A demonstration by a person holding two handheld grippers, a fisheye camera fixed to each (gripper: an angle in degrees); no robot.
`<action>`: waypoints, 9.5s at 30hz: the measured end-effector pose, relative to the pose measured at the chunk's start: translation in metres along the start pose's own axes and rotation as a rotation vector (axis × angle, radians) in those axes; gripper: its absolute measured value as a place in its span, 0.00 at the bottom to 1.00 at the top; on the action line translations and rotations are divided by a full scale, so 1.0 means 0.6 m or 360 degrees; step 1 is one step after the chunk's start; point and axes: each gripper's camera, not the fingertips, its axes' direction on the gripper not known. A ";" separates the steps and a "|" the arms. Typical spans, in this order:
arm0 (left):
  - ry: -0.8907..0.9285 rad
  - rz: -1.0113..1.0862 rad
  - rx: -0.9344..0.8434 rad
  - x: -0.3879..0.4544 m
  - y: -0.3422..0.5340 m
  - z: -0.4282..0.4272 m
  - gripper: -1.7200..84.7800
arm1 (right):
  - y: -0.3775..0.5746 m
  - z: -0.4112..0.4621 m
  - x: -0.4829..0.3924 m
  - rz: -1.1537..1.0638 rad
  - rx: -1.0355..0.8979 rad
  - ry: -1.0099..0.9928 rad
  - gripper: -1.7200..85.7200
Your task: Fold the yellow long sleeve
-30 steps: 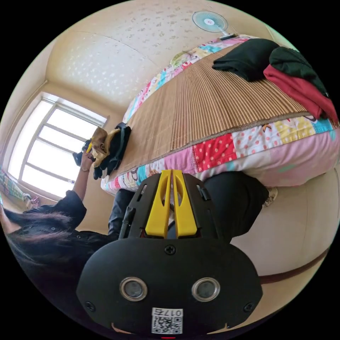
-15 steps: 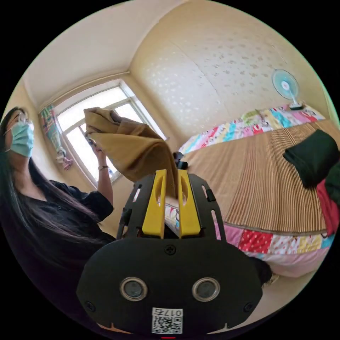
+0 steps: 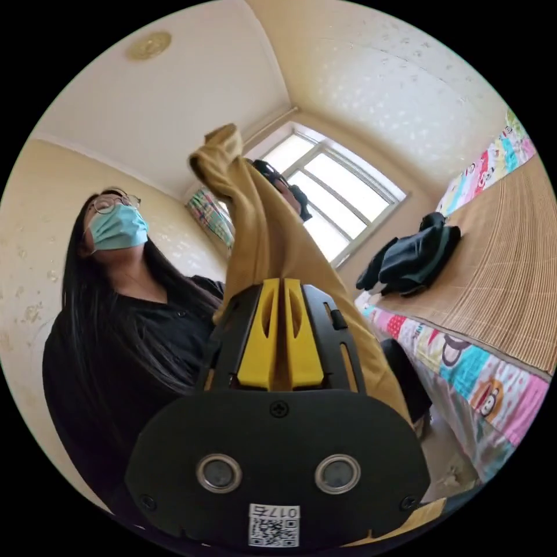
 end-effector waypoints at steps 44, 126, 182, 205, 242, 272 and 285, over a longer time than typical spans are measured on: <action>-0.0594 -0.0253 -0.0559 0.016 0.088 -0.122 0.08 | -0.162 0.065 -0.463 -0.1210 0.0503 0.0812 0.02; -0.1994 -0.1170 -0.0697 -0.123 0.339 -0.116 0.08 | 0.382 -0.562 0.088 0.1721 0.1706 0.0772 0.18; -0.1563 -0.1117 -0.0170 0.104 0.131 -0.411 0.02 | 0.179 0.083 0.318 0.0353 -0.0146 0.2659 0.07; -0.1195 -0.0744 -0.0807 -0.439 0.024 0.206 0.11 | 0.303 -0.099 0.306 0.0533 0.0280 0.1935 0.03; -0.2588 -0.0992 -0.1282 -0.455 0.282 0.103 0.01 | 0.005 0.238 0.669 0.0080 -0.1034 0.3295 0.02; -0.2249 -0.1256 -0.0611 -0.025 0.417 -0.123 0.08 | 0.235 -0.085 0.171 0.0913 -0.0334 0.2211 0.11; -0.1349 -0.1101 -0.0064 0.190 0.310 -0.247 0.07 | 0.273 -0.288 -0.045 0.0632 0.0740 0.0483 0.05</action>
